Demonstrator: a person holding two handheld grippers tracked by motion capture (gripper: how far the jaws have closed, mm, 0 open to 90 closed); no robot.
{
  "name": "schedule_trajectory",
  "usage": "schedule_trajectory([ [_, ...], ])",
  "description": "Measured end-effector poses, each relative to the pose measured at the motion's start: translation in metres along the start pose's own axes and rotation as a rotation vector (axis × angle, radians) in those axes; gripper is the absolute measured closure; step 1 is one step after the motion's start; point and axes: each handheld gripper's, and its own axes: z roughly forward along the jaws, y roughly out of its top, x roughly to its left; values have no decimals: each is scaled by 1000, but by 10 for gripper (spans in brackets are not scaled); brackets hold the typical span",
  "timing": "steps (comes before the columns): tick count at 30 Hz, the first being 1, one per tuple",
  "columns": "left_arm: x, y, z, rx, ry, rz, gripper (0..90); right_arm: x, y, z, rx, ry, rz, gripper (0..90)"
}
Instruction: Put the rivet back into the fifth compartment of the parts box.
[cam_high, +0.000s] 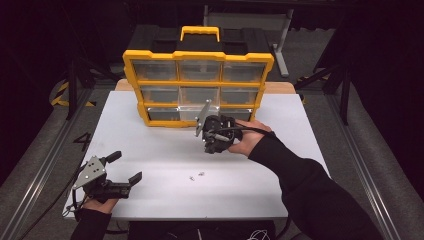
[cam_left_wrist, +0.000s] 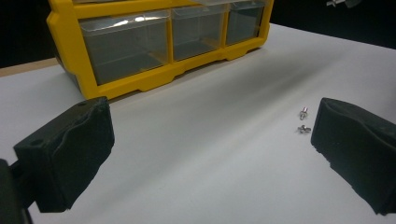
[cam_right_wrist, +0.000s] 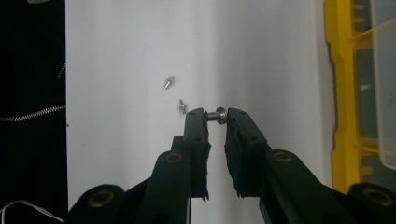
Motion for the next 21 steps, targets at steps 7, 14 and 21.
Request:
schedule_trajectory([
  [7,0,0,0,-1,0,0,3,-9,9,-21,-7,-18,-4,782],
  [14,0,0,0,-1,0,0,3,-19,18,-46,-32,-36,-1,782],
  [21,0,0,0,0,-2,-1,3,-34,25,-65,-41,-63,8,782],
])
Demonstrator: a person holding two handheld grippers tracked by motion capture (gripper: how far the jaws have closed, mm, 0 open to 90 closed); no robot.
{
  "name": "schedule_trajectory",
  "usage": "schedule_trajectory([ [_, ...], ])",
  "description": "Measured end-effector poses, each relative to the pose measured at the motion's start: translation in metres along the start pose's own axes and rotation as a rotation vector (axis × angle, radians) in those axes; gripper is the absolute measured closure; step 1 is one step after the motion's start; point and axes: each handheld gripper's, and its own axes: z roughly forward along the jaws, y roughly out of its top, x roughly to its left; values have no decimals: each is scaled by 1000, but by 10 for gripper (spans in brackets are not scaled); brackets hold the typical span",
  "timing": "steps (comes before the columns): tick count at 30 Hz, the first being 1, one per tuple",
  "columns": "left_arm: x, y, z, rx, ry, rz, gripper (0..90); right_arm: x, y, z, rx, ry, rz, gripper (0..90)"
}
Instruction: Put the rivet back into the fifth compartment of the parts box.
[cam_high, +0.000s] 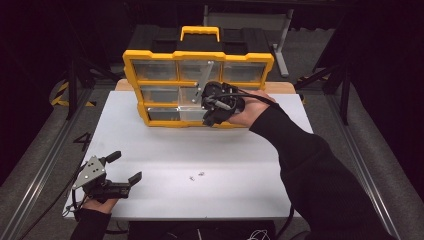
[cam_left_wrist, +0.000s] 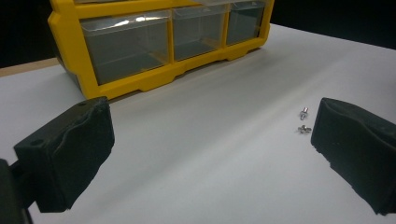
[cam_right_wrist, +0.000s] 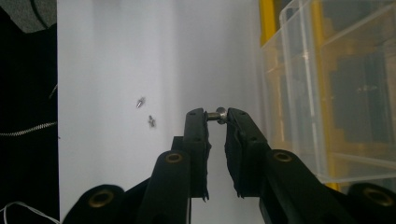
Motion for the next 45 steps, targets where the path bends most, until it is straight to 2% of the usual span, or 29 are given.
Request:
schedule_trajectory([
  [7,0,0,0,0,0,1,3,-18,6,-9,-14,-28,28,782],
  [14,0,0,0,0,0,-3,3,-42,10,-5,6,-55,54,782],
  [17,1,0,0,2,2,1,3,-50,11,-2,-4,-58,74,782],
  [24,1,-1,-1,1,2,2,3,-68,12,22,12,-49,105,782],
  [27,1,-1,-1,1,3,-2,3,-71,11,27,15,-52,109,782],
  [29,1,-1,-1,1,4,-1,3,-75,11,34,24,-37,117,782],
  [31,1,-1,-1,4,2,-2,3,-78,10,38,9,-19,128,783],
  [32,1,-1,-1,5,2,-1,3,-78,10,39,5,-27,136,783],
  [34,1,-1,-1,5,1,-2,3,-80,9,42,22,-34,128,783],
  [39,1,-1,0,3,1,-2,3,-88,6,52,31,-25,146,783],
  [45,1,-1,-1,3,3,-3,3,-93,2,66,70,-13,165,783],
])
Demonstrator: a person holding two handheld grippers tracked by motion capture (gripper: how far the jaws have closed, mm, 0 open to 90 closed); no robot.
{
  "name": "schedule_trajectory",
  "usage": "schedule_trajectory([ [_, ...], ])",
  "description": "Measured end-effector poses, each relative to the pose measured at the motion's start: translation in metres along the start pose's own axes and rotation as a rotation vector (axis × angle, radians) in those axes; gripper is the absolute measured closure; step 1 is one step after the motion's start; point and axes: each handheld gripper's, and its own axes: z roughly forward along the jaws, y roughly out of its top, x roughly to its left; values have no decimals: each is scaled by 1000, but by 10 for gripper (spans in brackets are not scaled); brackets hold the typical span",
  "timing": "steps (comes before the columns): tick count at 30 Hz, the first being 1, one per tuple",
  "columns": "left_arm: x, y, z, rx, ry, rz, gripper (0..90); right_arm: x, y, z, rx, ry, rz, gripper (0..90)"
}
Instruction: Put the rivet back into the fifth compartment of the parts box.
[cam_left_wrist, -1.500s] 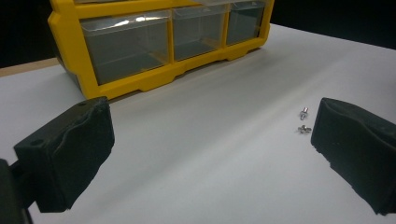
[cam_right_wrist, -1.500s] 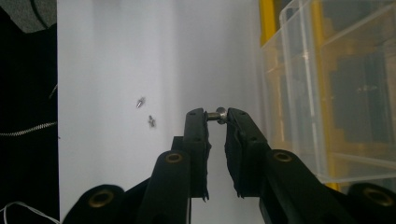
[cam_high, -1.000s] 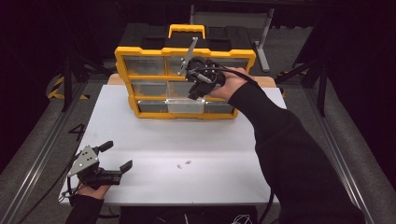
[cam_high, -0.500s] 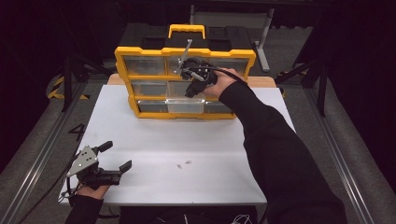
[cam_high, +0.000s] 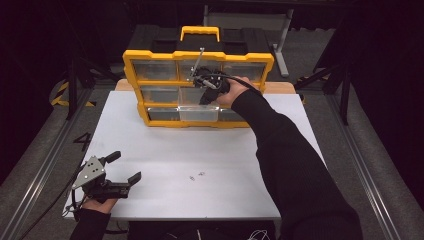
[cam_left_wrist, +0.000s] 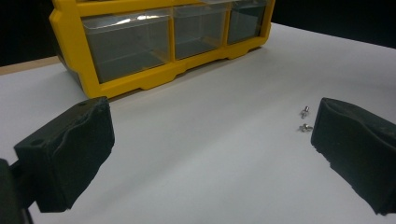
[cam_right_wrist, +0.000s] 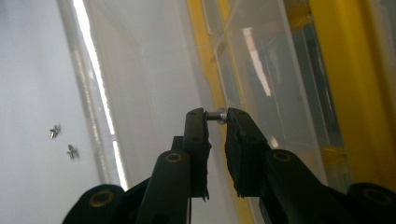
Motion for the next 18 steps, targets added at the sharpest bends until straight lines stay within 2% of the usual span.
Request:
schedule_trajectory([
  [4,0,0,0,1,0,1,3,-3,0,6,16,5,6,782],
  [7,0,0,0,1,-2,1,3,-5,-1,6,2,1,10,783],
  [13,0,0,1,1,-4,-2,3,-5,-1,6,13,14,11,781],
  [15,-1,0,1,1,-4,-4,3,-5,-2,6,12,7,9,727],
  [18,0,0,0,1,-3,-1,3,-4,-2,3,4,2,16,712],
])
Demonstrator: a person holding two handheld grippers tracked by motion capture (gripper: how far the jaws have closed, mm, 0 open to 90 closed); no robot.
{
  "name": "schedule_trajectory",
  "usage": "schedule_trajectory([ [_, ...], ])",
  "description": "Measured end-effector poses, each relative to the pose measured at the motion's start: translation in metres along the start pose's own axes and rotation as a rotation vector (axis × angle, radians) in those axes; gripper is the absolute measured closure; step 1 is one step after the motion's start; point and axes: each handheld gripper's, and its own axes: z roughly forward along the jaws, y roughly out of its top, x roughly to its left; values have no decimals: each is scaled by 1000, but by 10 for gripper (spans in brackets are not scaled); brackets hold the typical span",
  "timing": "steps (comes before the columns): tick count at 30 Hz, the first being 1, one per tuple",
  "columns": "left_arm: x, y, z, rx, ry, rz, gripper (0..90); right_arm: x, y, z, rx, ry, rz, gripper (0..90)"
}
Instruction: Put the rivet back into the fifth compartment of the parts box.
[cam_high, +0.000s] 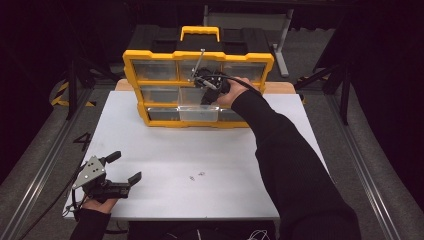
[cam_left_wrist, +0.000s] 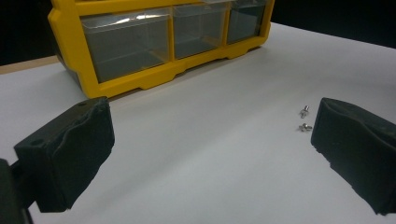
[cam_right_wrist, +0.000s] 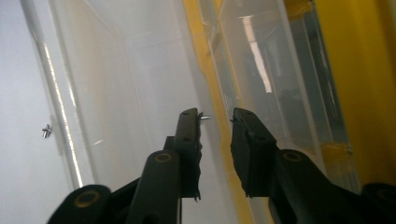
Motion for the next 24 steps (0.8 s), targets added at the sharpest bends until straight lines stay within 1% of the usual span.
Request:
schedule_trajectory([
  [2,0,0,0,-1,0,-2,3,3,-1,-10,-30,-12,-6,702],
  [3,0,0,0,-1,0,-2,3,3,-1,-10,-30,-12,-6,702],
  [4,0,0,0,-1,0,-2,3,4,-1,-12,-45,-14,-14,693],
  [5,0,0,0,-1,0,-2,3,6,-2,-19,-54,-22,-7,686],
  [8,0,0,0,0,1,-2,3,12,-5,-36,-94,-46,-12,644],
  [10,0,0,1,1,-2,-2,3,17,-7,-45,-111,-62,-17,606],
  [11,0,0,1,1,-2,-1,3,20,-8,-50,-122,-71,-7,580],
  [14,0,0,1,2,-2,0,3,28,-11,-60,-132,-98,0,478],
  [15,0,0,1,2,-2,0,3,36,-13,-66,-135,-93,-11,439],
  [16,0,0,1,2,-2,0,3,36,-13,-66,-135,-93,-11,439],
  [17,-1,0,1,2,-2,0,3,39,-14,-68,-137,-91,-6,420],
  [18,0,0,1,2,-2,0,3,44,-16,-71,-139,-89,-15,384],
  [19,-1,0,1,2,-1,0,3,52,-18,-76,-153,-91,-18,355],
  [21,-1,0,1,2,-2,0,3,55,-19,-77,-154,-89,-27,350],
  [24,-1,0,1,2,-2,0,3,67,-23,-83,-161,-86,-47,318],
])
